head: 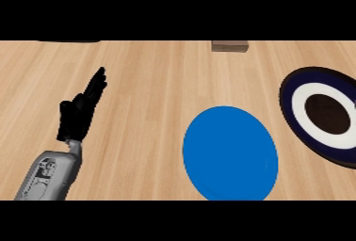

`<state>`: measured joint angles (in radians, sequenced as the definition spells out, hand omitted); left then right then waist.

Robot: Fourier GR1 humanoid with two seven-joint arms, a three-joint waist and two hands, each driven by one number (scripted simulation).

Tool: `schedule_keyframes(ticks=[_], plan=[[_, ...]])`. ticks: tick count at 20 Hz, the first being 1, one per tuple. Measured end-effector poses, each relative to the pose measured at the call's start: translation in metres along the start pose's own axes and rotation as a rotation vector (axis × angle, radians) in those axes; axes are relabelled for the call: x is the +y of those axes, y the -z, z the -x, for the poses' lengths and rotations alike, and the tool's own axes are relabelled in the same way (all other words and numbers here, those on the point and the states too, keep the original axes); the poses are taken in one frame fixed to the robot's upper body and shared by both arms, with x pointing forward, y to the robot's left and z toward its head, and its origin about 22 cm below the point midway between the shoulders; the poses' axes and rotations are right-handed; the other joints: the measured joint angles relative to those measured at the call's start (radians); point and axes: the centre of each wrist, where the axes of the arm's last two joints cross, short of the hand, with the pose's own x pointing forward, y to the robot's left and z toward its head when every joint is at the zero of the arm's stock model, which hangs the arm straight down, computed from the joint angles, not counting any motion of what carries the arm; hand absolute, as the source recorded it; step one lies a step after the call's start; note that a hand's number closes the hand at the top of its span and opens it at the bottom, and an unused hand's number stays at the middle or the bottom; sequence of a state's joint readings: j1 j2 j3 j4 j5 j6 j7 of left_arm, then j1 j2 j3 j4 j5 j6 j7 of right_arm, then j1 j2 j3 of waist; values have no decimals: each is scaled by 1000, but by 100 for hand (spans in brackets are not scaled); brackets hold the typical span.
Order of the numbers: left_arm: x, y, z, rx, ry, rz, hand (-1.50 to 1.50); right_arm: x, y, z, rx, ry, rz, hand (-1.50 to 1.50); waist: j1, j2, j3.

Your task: Pick the can from the plate and place it in the plate

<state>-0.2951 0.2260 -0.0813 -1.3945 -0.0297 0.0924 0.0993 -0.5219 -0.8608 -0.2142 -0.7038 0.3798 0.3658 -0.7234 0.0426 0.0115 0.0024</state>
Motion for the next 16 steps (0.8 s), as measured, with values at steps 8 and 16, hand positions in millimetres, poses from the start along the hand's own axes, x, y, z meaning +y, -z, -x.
schedule_keyframes(ticks=[8, 16], plan=[[6, -2, 5, 6, 3, -15, 0, 69, 41, 7, 75, 55, -158, -150, -13, -3, -1], [7, -2, 4, 1, 1, -24, 0, 111, 53, 16, 67, 248, -167, -150, -19, -3, -1]])
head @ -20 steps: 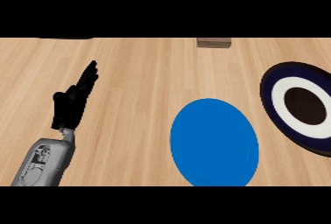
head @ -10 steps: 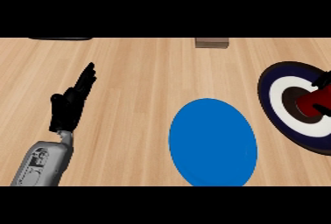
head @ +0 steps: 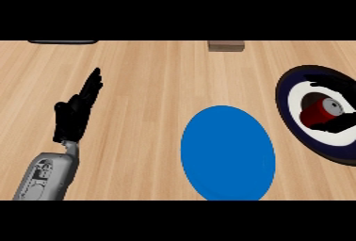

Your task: Pick the can from the plate and place it in the plate

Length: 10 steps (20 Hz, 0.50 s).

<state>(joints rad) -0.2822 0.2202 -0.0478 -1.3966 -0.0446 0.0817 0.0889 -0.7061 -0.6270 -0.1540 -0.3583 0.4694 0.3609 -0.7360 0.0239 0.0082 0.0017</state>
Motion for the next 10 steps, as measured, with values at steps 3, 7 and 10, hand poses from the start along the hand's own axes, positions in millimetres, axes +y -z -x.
schedule_keyframes(ticks=[3, 7, 10], plan=[[6, -3, 2, 6, 1, -1, 0, -6, -3, 2, -17, 117, 66, -150, -1, -1, 0], [9, -5, 3, 11, -1, 2, 0, -31, -16, 2, -2, 262, 198, -150, -1, 0, 1], [6, -3, 2, 3, -1, 2, 0, -57, -40, 5, 34, 348, 291, -150, 1, 4, 1]])
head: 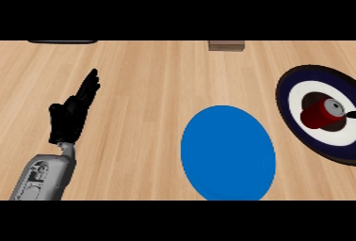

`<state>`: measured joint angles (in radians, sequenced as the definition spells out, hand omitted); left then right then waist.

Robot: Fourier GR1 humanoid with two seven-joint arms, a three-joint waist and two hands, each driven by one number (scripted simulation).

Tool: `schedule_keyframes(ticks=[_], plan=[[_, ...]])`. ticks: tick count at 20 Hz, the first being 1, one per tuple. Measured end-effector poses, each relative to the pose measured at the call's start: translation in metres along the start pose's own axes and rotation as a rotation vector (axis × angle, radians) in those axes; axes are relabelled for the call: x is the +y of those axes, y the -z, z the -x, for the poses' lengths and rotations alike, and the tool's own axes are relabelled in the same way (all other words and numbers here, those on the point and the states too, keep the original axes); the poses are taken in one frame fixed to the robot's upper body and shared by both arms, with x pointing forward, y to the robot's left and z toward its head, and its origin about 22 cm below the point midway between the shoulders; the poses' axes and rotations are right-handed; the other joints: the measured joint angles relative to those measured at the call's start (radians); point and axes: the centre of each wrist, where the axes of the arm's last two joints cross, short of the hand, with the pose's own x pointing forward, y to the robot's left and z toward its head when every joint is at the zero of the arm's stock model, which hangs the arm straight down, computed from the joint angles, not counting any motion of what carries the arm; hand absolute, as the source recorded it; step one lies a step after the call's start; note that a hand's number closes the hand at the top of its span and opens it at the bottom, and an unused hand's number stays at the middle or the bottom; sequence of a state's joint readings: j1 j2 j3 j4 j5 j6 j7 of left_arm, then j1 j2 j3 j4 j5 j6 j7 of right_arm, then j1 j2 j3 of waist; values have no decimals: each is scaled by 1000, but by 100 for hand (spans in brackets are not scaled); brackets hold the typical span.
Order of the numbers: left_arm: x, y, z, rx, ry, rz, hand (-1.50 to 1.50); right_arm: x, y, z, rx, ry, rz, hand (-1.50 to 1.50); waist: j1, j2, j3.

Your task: Pick the can from the plate and place it in the plate

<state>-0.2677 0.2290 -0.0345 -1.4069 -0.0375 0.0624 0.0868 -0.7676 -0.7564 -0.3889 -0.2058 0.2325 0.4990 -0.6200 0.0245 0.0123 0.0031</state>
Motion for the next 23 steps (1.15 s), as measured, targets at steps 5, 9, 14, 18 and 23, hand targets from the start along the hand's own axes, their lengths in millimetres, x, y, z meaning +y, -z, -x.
schedule_keyframes(ticks=[5, 9, 14, 18, 23], plan=[[-2, 1, -5, -12, -3, 3, 0, -47, -38, -6, 42, 81, 133, -150, 6, 5, 2], [-9, 2, -9, -18, -1, 10, 0, -69, -65, -6, 70, 99, 191, -150, 13, 11, 6], [-10, 2, -8, -18, -8, 10, 0, -84, -87, -5, 101, 88, 209, -150, 16, 16, 9], [-9, 2, -9, -23, -13, 11, 0, -93, -97, -8, 110, 77, 219, -150, 19, 17, 11], [-10, 3, -7, -23, -17, 7, 0, -98, -106, -7, 118, 82, 229, -150, 19, 19, 13]])
